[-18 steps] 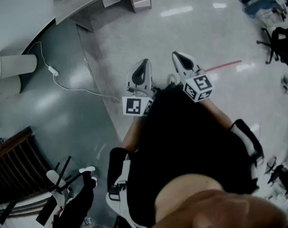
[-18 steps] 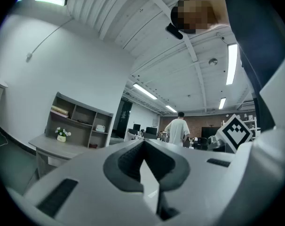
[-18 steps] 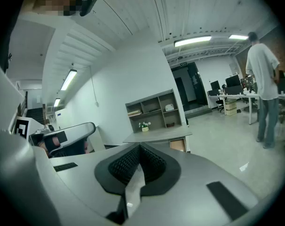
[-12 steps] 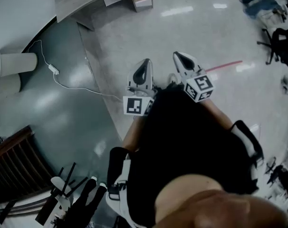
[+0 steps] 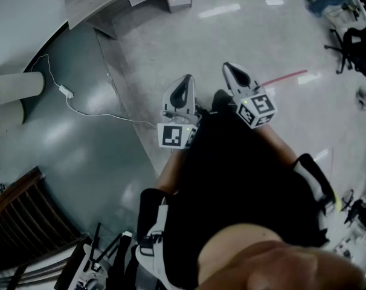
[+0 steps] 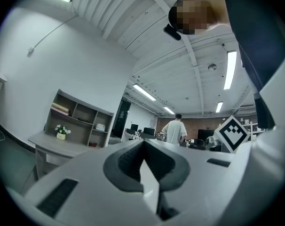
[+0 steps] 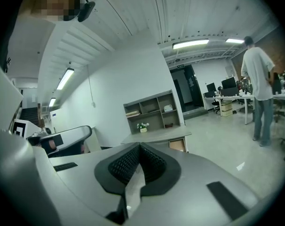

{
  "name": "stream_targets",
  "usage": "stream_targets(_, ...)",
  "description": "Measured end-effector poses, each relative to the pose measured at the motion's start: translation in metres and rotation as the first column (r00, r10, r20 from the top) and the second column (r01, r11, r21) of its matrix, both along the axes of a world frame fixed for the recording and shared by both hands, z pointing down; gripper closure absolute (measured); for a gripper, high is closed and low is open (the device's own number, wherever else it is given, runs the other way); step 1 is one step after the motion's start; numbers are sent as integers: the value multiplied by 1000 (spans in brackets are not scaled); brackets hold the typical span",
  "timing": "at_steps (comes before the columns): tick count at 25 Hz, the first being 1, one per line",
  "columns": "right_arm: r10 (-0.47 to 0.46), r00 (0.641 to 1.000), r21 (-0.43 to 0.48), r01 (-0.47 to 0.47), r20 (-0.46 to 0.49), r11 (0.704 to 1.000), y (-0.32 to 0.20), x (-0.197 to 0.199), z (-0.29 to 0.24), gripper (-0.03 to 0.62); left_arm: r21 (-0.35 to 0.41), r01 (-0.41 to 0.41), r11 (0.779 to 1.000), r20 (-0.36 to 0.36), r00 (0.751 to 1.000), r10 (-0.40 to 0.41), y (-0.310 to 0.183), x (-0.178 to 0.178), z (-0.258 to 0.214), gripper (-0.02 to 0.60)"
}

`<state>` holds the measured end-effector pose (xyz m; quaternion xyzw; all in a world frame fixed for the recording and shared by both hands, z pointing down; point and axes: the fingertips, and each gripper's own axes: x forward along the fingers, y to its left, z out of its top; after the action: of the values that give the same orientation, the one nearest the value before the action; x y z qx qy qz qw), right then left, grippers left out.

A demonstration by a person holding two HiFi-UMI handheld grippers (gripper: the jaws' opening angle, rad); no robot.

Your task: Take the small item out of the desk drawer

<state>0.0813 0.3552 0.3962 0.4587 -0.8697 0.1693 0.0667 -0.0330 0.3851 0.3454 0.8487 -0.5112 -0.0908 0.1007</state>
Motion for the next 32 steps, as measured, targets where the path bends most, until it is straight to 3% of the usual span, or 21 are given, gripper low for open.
stream_targets(8,24,1000,-10,-24,1,1000,-3,-8,7,595,-6,-22,1000,-8,1000,22,-1,-6,9,583)
stream_targets(16,15,1000,-23,-15,12,1000,-49,-15,19,595,-29,3,1000,14,1000,-2,-40,-17,16,583)
stream_targets(25,5,1000,-41,-4,13,999,-138,-12,29,595,-59,17,998,24,1000,-15,-129,-16,21,583)
stream_targets(32,-31,999,-56,32,13,998,-219,-4,28,595,-26,39,999,56,998,-38,-212,-2,9,583)
